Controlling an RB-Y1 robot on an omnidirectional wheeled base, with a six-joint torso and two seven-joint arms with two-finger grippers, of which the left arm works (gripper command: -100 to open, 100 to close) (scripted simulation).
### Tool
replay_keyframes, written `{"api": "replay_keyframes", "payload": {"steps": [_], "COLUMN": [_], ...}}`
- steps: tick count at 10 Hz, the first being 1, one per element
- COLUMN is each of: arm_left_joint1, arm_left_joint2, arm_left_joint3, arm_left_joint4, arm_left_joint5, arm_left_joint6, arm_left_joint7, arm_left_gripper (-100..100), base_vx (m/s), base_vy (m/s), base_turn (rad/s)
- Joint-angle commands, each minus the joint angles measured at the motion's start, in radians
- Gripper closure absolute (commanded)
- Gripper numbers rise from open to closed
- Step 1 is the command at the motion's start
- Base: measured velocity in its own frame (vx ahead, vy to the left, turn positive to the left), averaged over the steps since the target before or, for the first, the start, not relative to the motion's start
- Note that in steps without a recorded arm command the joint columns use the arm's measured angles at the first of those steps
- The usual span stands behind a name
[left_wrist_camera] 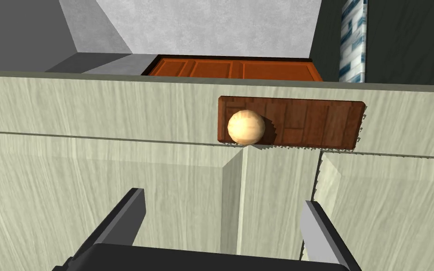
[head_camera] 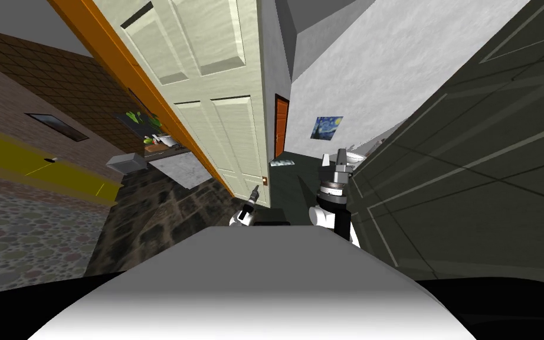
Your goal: Push the door open
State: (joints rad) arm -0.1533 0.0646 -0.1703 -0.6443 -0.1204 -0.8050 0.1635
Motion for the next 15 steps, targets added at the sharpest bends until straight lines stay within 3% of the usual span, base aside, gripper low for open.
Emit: {"api": "replay_keyframes", "payload": {"steps": [1,8,9,15], "arm_left_joint1": [-0.002,0.003,0.003,0.004], "arm_left_joint2": [0.002,-0.004,-0.004,0.000], "arm_left_joint3": [0.003,0.013,0.013,0.022], "arm_left_joint4": [0.006,0.011,0.011,0.015], "arm_left_joint5": [0.001,0.005,0.005,0.010], "arm_left_joint6": [-0.007,-0.023,-0.023,-0.019], "arm_left_joint7": [-0.004,-0.014,-0.014,-0.019], "arm_left_gripper": [-100,-100,100,100], "base_vx": [0.195,0.176,-0.015,0.004], "base_vy": [-0.061,-0.049,0.002,-0.001], "base_turn": [-0.013,-0.015,-0.011,0.001]}}
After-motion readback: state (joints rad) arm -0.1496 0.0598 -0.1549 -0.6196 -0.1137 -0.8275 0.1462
